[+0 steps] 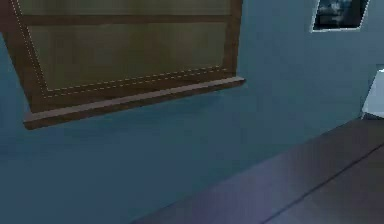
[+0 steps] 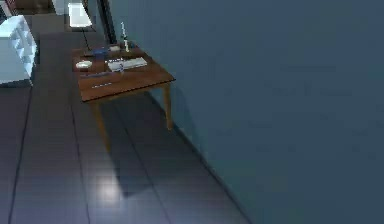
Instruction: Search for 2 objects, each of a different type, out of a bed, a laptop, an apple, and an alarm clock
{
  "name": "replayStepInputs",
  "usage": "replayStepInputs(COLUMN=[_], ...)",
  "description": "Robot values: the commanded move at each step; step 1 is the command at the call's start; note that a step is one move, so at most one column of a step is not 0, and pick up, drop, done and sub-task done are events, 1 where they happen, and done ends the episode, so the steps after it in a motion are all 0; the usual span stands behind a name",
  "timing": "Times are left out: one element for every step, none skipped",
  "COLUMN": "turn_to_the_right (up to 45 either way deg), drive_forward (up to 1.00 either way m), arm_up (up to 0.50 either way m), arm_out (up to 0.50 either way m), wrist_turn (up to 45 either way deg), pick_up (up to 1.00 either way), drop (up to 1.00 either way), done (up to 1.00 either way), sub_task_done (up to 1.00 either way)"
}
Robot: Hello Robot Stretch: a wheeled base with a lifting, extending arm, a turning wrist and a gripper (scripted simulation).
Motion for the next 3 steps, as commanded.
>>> replayStepInputs(turn_to_the_right=[45.0, 0.0, 3.0], drive_forward=[0.00, 1.00, 0.00], arm_up=[0.00, 0.00, 0.00], arm_out=[0.00, 0.00, 0.00], wrist_turn=[0.0, 0.0, 0.0], pick_up=[0.00, 0.00, 0.00], drop=[0.00, 0.00, 0.00], done=[0.00, 0.00, 0.00], sub_task_done=[0.00, 0.00, 0.00])
